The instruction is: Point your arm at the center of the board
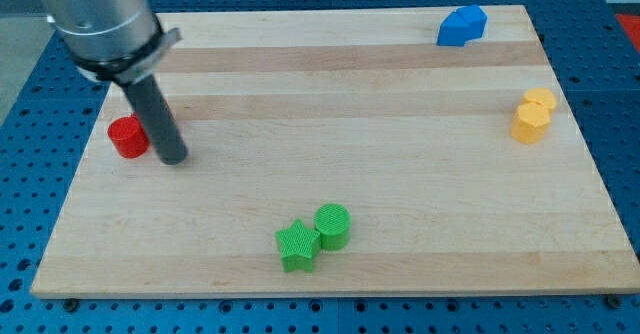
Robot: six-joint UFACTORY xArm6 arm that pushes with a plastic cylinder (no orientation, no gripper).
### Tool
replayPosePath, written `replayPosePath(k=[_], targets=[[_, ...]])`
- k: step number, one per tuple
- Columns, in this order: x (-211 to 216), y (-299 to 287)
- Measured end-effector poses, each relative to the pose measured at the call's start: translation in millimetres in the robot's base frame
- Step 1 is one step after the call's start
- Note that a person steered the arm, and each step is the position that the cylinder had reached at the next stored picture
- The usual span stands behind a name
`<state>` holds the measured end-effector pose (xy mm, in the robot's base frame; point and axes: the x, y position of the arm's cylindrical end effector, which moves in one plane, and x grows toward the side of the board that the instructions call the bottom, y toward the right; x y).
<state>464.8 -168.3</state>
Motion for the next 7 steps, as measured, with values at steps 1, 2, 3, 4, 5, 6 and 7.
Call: replayPosePath(k=[1, 2, 3, 4, 5, 6, 7], targets=[[-8.7, 80.1], [-14.6, 111.3], [-14.6, 111.3], [-14.7, 111.0], [-14.7, 108.7], [-15.0, 106.5], [-15.1, 104.0]])
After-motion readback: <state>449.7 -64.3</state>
